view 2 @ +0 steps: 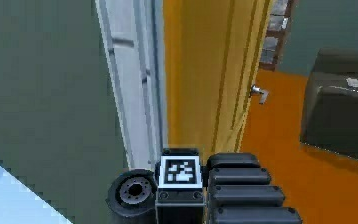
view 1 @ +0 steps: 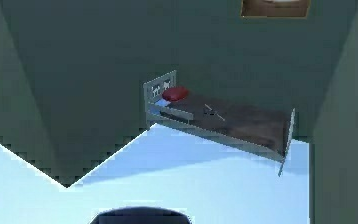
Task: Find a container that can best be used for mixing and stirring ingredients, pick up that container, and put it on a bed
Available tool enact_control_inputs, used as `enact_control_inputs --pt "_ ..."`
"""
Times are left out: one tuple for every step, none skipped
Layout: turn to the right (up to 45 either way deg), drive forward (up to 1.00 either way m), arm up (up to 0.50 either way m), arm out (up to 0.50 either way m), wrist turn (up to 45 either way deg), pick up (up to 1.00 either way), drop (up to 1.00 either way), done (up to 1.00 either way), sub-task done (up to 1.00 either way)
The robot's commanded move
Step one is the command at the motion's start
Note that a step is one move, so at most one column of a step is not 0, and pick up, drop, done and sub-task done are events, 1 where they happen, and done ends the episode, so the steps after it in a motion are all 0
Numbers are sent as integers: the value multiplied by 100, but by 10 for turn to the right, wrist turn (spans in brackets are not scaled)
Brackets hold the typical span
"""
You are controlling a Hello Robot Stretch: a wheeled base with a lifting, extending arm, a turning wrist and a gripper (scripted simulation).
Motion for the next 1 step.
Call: enact_control_inputs --pt "0 100 0 0 0 0 0 0 0"
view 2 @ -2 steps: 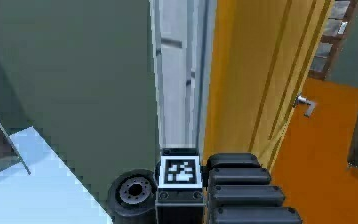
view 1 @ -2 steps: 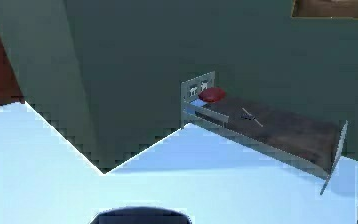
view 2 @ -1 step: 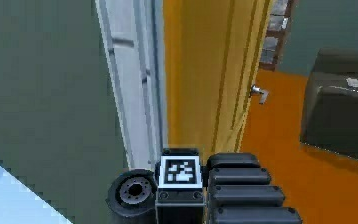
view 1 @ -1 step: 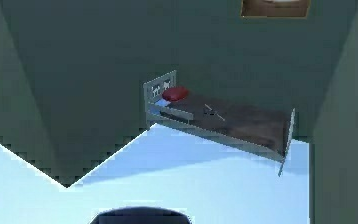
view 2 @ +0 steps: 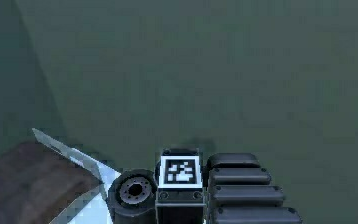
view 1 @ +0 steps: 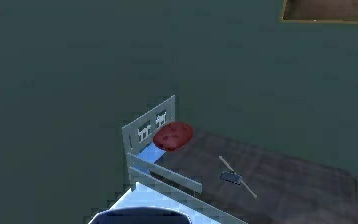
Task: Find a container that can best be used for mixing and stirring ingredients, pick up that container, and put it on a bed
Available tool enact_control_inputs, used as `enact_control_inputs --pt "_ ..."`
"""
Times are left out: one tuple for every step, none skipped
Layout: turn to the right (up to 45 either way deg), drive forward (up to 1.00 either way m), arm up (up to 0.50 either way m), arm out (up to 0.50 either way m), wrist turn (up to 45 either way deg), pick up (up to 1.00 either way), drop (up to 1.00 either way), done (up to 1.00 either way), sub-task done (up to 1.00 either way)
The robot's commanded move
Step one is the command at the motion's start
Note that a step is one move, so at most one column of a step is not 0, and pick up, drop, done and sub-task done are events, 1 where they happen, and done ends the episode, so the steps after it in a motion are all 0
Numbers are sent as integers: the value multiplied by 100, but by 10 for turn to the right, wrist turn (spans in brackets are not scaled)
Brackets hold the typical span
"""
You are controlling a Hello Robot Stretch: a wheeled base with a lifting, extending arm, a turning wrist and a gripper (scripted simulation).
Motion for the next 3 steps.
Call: enact_control_inputs --pt "30 0 0 0 0 0 0 0 0" --pt "0 60 0 0 0 0 0 0 0" --pt "450 0 0 0 0 0 0 0 0"
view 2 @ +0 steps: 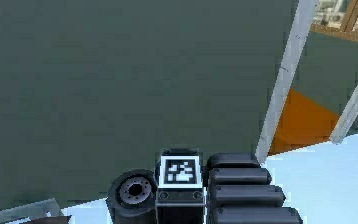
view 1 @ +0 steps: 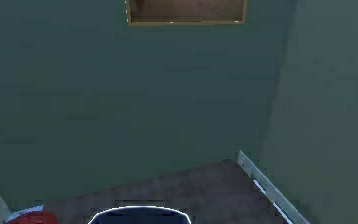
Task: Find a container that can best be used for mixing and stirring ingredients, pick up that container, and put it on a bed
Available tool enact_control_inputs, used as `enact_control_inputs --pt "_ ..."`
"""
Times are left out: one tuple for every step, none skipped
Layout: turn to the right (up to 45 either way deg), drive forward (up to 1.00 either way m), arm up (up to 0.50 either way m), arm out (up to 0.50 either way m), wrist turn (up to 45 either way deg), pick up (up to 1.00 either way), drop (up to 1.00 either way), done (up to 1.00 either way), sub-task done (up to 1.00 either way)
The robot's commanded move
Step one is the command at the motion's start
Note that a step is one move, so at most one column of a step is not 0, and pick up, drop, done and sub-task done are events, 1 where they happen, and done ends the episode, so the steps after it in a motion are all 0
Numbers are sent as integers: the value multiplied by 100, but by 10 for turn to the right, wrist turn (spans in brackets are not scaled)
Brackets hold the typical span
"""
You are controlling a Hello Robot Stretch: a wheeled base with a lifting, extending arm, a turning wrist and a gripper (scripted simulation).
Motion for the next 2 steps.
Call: enact_control_inputs --pt "120 0 0 0 0 0 0 0 0" --pt "-450 0 0 0 0 0 0 0 0"
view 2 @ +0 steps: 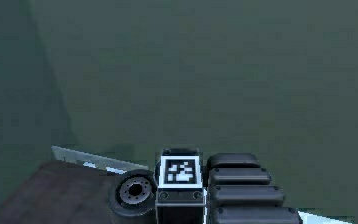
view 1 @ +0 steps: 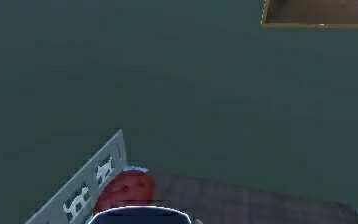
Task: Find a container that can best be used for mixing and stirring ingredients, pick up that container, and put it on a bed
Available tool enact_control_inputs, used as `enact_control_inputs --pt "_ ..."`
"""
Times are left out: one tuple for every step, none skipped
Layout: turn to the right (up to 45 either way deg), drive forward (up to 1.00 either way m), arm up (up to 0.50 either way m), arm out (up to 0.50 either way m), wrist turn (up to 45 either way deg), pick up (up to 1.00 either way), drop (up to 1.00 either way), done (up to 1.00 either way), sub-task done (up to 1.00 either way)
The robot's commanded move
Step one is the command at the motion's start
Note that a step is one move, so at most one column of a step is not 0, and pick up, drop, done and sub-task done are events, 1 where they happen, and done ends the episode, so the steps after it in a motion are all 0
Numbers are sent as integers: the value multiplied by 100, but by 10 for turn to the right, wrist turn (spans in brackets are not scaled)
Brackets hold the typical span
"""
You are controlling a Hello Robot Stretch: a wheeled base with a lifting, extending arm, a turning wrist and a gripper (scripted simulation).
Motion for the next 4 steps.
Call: enact_control_inputs --pt "-60 0 0 0 0 0 0 0 0" --pt "450 0 0 0 0 0 0 0 0" --pt "150 0 0 0 0 0 0 0 0" --pt "-450 0 0 0 0 0 0 0 0"
